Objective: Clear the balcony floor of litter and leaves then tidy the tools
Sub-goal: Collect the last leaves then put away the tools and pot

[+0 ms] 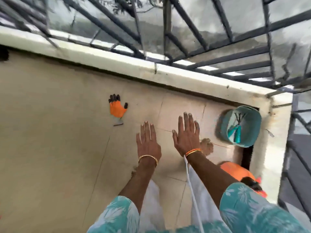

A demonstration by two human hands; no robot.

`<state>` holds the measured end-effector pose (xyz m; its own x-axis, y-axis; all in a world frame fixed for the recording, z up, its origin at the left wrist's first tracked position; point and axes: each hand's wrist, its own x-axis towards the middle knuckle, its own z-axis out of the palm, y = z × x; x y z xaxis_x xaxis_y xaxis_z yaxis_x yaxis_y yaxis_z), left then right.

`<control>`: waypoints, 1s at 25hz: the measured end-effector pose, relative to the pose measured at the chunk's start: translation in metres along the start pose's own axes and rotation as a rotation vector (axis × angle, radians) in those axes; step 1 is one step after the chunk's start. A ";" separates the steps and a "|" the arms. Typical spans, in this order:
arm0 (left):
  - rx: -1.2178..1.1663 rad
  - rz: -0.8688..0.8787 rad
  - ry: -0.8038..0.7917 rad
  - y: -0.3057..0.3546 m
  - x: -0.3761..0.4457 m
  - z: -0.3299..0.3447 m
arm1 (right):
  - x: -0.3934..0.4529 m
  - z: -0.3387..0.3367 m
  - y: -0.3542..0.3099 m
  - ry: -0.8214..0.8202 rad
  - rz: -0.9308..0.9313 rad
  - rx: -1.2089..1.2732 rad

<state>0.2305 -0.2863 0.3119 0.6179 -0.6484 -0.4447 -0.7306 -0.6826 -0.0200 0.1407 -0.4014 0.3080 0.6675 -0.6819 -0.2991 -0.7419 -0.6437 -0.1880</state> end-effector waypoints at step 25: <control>-0.468 -1.164 0.320 -0.533 -0.280 -0.147 | -0.147 -0.101 -0.671 -0.025 -1.149 -0.083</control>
<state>0.4897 0.2096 0.5785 0.9068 0.3960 -0.1442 0.4110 -0.9068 0.0942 0.5473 0.0957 0.5726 0.9445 0.3283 -0.0104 0.3103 -0.9022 -0.2997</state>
